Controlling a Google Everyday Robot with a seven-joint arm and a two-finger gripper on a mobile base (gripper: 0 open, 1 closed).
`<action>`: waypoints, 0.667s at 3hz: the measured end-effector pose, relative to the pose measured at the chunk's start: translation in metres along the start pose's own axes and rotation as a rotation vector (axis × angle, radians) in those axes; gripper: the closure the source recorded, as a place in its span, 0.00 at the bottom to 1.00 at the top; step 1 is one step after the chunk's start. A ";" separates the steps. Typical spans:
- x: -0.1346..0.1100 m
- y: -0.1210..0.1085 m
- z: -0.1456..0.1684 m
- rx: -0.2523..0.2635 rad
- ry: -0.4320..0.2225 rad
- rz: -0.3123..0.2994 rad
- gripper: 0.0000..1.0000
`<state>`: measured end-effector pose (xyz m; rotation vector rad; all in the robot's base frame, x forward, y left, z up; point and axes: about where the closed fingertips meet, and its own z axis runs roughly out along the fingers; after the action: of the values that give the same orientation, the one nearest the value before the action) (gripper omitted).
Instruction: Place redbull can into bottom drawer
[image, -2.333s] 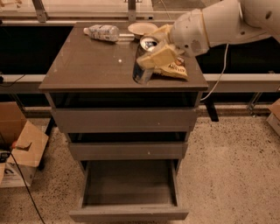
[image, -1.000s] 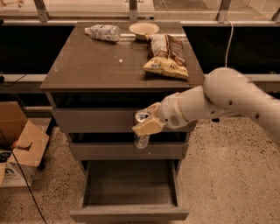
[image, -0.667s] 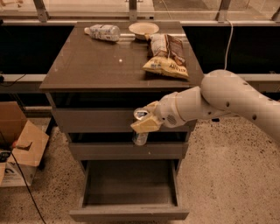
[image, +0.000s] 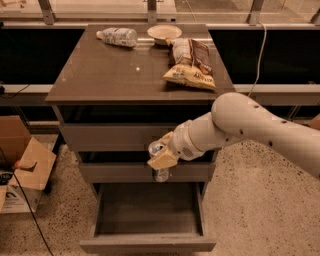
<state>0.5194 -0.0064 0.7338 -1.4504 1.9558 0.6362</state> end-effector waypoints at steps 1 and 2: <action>0.033 0.009 0.028 0.000 0.024 0.001 1.00; 0.061 0.003 0.052 0.023 0.011 0.016 1.00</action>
Offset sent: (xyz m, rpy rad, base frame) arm 0.0068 -0.0117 -0.1358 0.0181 -0.0096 -0.0810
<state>0.5140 -0.0101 0.6537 -1.4280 1.9789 0.6122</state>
